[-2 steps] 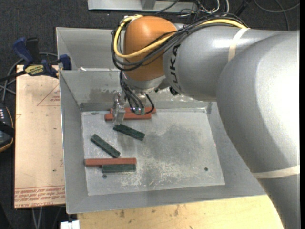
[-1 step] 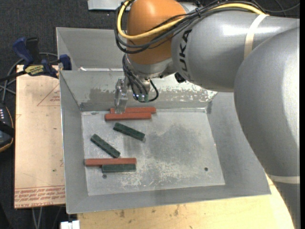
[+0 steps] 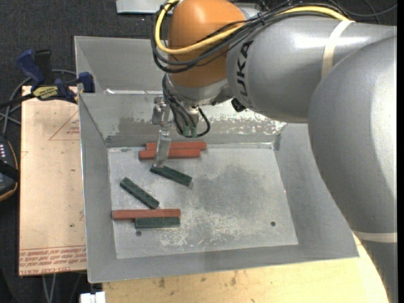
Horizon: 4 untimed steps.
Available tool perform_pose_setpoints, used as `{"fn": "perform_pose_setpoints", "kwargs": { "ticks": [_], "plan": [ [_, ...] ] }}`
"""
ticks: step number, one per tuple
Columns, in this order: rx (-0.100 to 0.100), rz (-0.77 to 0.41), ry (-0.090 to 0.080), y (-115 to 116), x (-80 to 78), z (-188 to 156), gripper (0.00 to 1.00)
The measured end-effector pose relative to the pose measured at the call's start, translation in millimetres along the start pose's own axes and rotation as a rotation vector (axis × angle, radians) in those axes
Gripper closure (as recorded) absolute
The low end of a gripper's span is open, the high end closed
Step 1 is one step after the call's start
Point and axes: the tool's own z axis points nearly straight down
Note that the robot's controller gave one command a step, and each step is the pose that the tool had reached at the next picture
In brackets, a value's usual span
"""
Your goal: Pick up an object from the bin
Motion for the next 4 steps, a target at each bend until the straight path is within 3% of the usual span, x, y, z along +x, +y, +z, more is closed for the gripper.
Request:
{"fn": "perform_pose_setpoints", "kwargs": {
  "ticks": [1, 2, 3, 4],
  "plan": [
    [0.004, -0.032, 0.01, -16.9, 17.0, 128.9, 0.0],
    [0.003, 0.048, 0.001, -91.3, -3.0, 131.7, 0.0],
    [0.001, -0.228, 0.004, -84.7, 43.0, 123.9, 0.0],
    [0.0, -0.226, 0.002, -85.4, 42.4, 124.1, 1.0]
  ]
}}
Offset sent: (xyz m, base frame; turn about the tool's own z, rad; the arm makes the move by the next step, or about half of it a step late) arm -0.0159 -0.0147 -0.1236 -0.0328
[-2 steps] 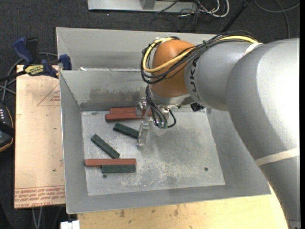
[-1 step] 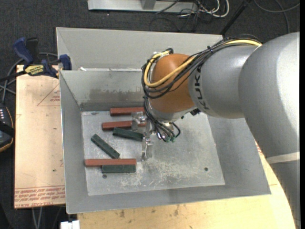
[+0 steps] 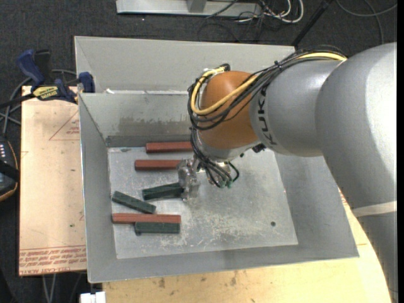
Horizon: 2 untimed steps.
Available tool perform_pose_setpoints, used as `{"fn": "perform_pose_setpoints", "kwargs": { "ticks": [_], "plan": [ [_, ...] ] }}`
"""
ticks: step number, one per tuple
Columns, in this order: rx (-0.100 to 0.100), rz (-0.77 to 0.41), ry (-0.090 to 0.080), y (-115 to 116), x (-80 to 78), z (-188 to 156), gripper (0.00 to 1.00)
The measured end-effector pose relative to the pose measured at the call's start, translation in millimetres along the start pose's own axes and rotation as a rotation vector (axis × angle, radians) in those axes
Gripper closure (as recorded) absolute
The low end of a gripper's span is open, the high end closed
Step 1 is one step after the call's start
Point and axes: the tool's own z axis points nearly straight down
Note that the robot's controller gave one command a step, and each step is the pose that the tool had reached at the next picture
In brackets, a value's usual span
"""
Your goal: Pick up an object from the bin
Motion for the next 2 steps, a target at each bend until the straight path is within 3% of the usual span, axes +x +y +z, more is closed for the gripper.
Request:
{"fn": "perform_pose_setpoints", "kwargs": {
  "ticks": [2],
  "plan": [
    [0.0, 0.0, 0.0, -0.2, 0.0, 0.1, 1.0]
  ]
}}
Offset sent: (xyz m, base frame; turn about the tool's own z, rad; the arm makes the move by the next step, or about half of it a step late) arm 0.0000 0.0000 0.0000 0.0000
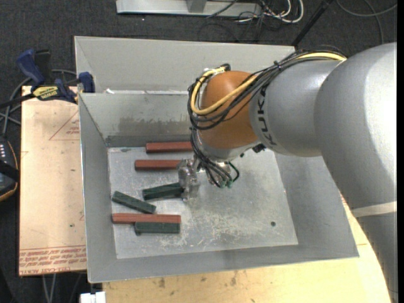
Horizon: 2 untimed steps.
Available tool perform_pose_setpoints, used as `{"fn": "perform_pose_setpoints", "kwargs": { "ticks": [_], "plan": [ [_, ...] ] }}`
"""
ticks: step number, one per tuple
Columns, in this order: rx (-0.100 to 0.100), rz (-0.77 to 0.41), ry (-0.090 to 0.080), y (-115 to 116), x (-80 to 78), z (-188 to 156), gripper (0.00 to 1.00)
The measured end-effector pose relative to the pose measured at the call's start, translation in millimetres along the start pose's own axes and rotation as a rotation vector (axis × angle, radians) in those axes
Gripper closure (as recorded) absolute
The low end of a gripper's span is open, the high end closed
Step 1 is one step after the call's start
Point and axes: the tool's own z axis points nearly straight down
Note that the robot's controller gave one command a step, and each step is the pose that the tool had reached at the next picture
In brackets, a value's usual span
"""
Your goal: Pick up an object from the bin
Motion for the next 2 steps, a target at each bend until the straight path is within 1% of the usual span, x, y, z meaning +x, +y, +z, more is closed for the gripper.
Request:
{"fn": "perform_pose_setpoints", "kwargs": {
  "ticks": [2],
  "plan": [
    [0.0, 0.0, 0.0, -0.1, 0.0, 0.0, 1.0]
  ]
}}
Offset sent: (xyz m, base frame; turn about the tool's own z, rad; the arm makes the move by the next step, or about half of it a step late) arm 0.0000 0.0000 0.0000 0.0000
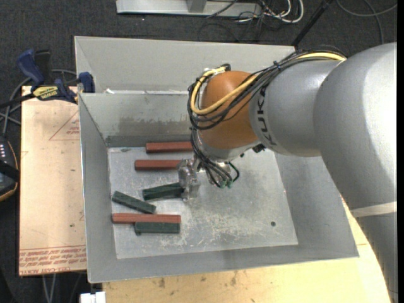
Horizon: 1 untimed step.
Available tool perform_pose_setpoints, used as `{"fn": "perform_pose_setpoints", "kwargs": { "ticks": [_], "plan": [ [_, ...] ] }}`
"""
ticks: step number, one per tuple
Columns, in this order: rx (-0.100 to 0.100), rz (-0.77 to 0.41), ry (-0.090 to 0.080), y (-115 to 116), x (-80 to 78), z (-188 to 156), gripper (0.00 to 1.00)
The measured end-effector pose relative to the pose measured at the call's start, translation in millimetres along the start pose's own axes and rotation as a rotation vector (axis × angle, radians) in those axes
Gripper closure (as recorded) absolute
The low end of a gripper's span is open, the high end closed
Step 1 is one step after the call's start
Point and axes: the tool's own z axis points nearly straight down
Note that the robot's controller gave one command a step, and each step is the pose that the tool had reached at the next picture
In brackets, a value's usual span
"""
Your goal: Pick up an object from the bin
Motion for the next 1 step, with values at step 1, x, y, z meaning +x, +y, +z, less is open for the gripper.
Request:
{"fn": "perform_pose_setpoints", "kwargs": {
  "ticks": [1],
  "plan": [
    [0.002, -0.272, -0.011, -2.0, -23.0, -145.1, 1.0]
  ]
}}
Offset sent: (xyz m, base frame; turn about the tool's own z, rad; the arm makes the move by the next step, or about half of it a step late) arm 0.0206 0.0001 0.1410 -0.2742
